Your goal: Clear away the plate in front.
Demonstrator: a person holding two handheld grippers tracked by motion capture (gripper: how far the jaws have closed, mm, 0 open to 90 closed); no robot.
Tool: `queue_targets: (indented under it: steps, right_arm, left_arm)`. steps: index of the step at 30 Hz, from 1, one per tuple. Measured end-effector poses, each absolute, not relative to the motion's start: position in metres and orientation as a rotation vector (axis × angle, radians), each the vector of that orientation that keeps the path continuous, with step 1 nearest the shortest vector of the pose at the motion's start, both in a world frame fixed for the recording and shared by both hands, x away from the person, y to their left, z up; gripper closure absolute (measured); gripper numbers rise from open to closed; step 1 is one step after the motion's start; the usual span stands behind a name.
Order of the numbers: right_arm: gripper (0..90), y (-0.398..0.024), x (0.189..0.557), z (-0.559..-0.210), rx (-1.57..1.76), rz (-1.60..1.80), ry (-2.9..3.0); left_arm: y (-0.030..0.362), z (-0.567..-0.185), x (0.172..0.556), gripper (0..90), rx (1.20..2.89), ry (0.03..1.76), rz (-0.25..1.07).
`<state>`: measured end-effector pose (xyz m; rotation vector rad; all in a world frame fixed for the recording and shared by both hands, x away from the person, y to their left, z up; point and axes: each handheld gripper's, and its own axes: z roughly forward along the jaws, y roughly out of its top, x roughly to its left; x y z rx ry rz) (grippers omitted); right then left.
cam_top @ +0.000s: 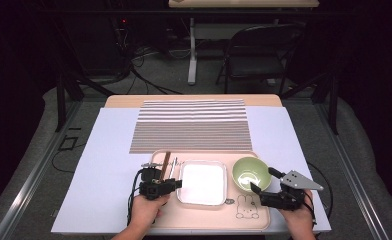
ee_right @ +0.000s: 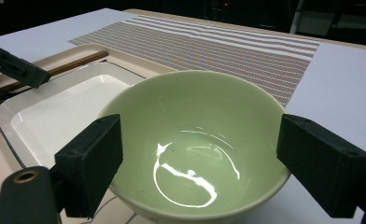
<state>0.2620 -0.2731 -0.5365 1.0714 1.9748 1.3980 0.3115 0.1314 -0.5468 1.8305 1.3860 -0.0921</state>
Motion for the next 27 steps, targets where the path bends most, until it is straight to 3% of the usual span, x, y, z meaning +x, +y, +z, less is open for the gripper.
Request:
queue_targets:
  steps: [10, 19, 27]
  right_arm:
    - [14.1, -0.273, 0.263, -0.537, 1.08, 1.397, 1.974]
    - [14.1, -0.272, 0.265, -0.537, 1.076, 1.393, 1.978]
    - [14.1, -0.271, 0.262, -0.535, 1.068, 1.394, 1.964]
  left_arm:
    - [0.146, -0.532, 0.313, 36.1, 1.822, 1.357, -0.005]
    - [0.174, -0.52, 0.316, 29.1, 1.761, 1.345, 0.147]
    - [0.205, -0.521, 0.314, 16.1, 1.731, 1.367, 0.228]
